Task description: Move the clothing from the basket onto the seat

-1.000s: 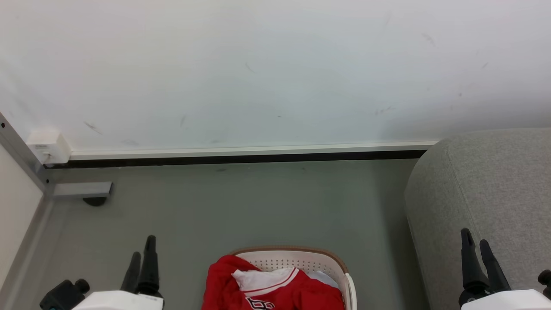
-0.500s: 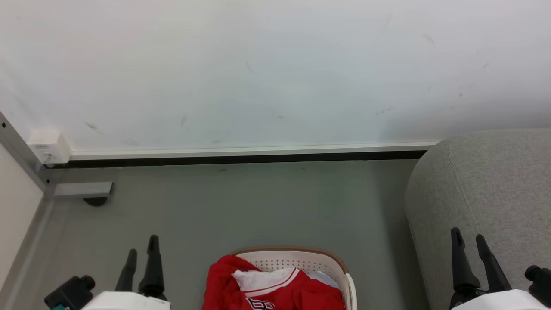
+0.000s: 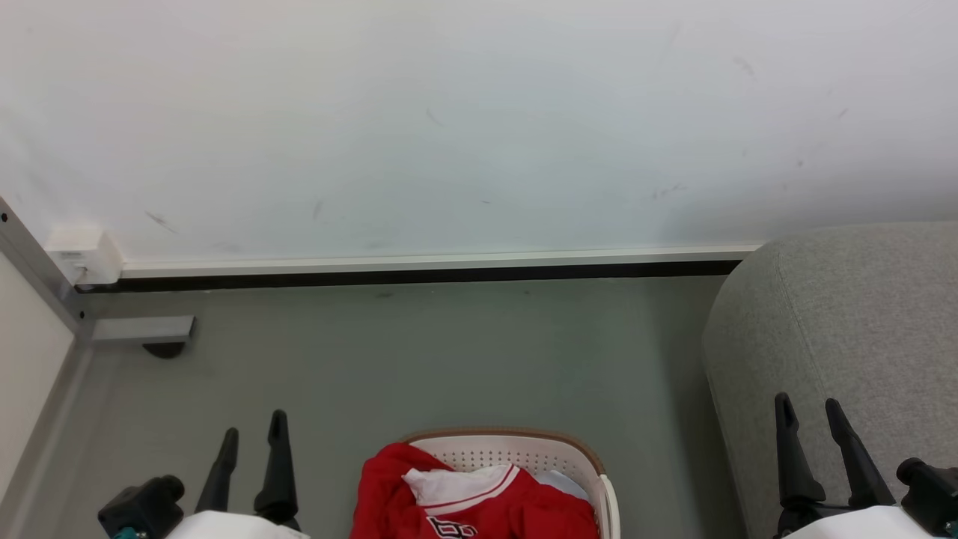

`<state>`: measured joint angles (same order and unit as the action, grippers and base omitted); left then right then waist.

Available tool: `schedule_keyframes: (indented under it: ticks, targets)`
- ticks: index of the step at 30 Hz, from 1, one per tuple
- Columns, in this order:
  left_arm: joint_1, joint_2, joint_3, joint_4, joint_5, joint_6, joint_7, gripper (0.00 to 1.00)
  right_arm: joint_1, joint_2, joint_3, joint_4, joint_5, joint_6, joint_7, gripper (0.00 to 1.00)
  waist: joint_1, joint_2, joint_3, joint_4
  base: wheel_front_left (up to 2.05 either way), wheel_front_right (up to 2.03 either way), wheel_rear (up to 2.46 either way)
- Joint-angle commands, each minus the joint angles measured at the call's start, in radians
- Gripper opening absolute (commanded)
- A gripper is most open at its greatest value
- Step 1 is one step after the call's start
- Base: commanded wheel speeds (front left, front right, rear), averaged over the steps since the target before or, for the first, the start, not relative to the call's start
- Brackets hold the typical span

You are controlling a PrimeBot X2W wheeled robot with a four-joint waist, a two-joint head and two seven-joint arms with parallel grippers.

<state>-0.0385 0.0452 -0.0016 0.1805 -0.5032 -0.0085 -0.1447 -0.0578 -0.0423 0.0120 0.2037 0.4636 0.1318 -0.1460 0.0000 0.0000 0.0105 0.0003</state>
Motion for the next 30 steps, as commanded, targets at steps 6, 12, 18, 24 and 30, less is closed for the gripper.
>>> schedule_keyframes:
  ticks: [6, 12, 18, 24, 30]
  targets:
    - [0.005, 0.015, -0.005, -0.018, 0.088, 0.005, -0.025, 1.00, 0.003, -0.010, 0.002, -0.013, -0.079, -0.001, -0.023, 1.00, 0.0000, 0.0000, 0.002, -0.001, 0.00, 0.00, 0.00]
    - [0.010, 0.020, -0.019, -0.026, 0.155, 0.010, -0.039, 1.00, 0.008, -0.010, 0.003, -0.015, -0.125, -0.001, -0.037, 1.00, 0.0000, 0.0000, 0.001, -0.001, 0.00, 0.00, 0.00]
    - [0.014, 0.025, -0.028, -0.031, 0.213, 0.017, -0.052, 1.00, 0.013, -0.010, 0.003, -0.016, -0.160, -0.001, -0.052, 1.00, 0.0000, 0.0000, 0.001, -0.002, 0.00, 0.00, 0.00]
    - [0.013, 0.032, -0.033, -0.032, 0.265, 0.018, -0.065, 1.00, 0.017, -0.011, 0.008, -0.009, -0.182, -0.002, -0.063, 1.00, 0.0000, 0.0000, 0.002, -0.002, 0.00, 0.00, 0.00]
    - [0.022, 0.033, -0.037, -0.033, 0.313, 0.026, -0.079, 1.00, 0.023, -0.011, 0.002, -0.004, -0.208, -0.002, -0.077, 1.00, 0.0000, 0.0000, 0.001, -0.003, 0.00, 0.00, 0.00]
